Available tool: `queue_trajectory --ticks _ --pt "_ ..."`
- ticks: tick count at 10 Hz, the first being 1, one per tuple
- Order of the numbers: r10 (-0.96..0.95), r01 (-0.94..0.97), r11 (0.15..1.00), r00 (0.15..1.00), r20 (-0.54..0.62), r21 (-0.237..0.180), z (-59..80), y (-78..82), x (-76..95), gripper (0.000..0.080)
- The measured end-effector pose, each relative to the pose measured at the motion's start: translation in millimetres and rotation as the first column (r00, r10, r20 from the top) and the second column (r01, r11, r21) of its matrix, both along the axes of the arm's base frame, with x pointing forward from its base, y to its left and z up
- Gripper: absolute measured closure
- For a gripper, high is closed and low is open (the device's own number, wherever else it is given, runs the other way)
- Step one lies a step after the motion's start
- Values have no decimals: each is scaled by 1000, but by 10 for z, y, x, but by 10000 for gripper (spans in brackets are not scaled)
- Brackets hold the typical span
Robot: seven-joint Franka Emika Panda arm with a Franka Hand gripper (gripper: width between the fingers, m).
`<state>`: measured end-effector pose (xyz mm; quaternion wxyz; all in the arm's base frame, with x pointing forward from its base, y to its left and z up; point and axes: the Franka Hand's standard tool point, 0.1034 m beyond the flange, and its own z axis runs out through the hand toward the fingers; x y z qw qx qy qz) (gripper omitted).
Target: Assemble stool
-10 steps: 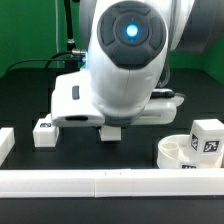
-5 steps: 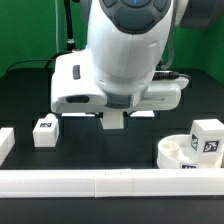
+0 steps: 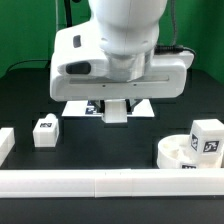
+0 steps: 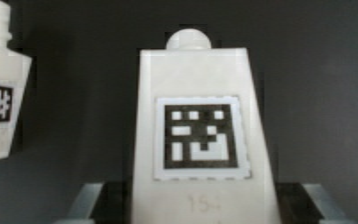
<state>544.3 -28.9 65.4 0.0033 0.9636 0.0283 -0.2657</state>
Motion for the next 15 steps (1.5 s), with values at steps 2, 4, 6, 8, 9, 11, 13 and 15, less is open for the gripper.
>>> queue_trajectory --ticks 2,4,6,8,9,11,13,15 --pt "6 -5 1000 986 166 -5 -29 -26 120 461" --pt "20 -20 1000 962 274 -4 15 -35 140 461" --pt "43 -40 999 877 479 -16 103 -51 377 461" --pt "48 -42 999 826 561 -24 69 -71 335 461" --pt "21 -13 1000 832 554 -19 113 10 373 461" --pt "-63 54 998 834 549 32 376 154 530 461" --pt "-73 61 997 800 595 40 420 142 625 461" --pt "-72 61 997 795 602 39 405 139 617 461"
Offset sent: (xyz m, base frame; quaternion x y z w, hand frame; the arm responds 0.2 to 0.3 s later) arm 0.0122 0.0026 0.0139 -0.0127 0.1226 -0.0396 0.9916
